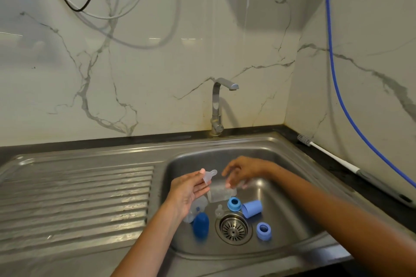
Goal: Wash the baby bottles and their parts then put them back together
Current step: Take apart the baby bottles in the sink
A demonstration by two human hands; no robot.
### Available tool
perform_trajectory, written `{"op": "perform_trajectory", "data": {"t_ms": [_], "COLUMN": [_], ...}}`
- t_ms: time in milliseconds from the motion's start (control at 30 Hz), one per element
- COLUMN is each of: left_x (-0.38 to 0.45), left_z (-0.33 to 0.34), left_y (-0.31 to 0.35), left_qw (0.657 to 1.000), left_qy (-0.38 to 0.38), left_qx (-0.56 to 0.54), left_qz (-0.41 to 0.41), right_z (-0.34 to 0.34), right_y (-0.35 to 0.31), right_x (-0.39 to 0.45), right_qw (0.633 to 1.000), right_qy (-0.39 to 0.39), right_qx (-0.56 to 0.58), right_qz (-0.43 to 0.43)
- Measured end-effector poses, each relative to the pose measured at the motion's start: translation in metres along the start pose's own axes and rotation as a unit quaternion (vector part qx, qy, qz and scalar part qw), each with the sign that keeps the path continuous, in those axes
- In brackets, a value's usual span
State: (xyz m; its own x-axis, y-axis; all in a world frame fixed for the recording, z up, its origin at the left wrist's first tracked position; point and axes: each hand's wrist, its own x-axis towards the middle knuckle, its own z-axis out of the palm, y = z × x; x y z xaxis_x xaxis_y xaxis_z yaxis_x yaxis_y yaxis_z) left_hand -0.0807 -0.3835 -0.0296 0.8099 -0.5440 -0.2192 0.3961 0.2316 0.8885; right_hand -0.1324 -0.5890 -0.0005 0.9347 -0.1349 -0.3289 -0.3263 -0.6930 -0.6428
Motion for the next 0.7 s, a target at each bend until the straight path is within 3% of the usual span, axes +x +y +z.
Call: {"op": "perform_trajectory", "data": {"t_ms": [67,133,333,467,600,700], "left_x": [-0.001,-0.002,-0.009,-0.011,-0.016,-0.016], "left_z": [0.0,-0.001,0.0,0.005,0.01,0.01], "left_y": [0.002,0.002,0.001,0.003,0.002,0.0], "left_qw": [1.0,1.0,0.998,0.988,0.973,0.965], "left_qy": [0.012,0.016,-0.018,0.012,0.021,0.028], "left_qx": [0.0,0.001,0.055,0.146,0.219,0.248], "left_qz": [0.008,0.013,0.023,0.045,0.067,0.087], "right_z": [-0.001,0.006,0.026,0.01,0.005,0.013], "right_y": [-0.017,-0.025,-0.017,0.006,0.041,0.055], "right_x": [-0.009,-0.012,-0.005,0.006,0.031,0.045], "right_qw": [0.988,0.98,0.967,0.968,0.98,0.97], "right_qy": [0.027,0.031,0.063,0.107,0.177,0.145], "right_qx": [0.119,0.142,0.189,0.214,0.013,-0.116], "right_qz": [-0.092,-0.134,-0.16,-0.069,0.086,0.155]}}
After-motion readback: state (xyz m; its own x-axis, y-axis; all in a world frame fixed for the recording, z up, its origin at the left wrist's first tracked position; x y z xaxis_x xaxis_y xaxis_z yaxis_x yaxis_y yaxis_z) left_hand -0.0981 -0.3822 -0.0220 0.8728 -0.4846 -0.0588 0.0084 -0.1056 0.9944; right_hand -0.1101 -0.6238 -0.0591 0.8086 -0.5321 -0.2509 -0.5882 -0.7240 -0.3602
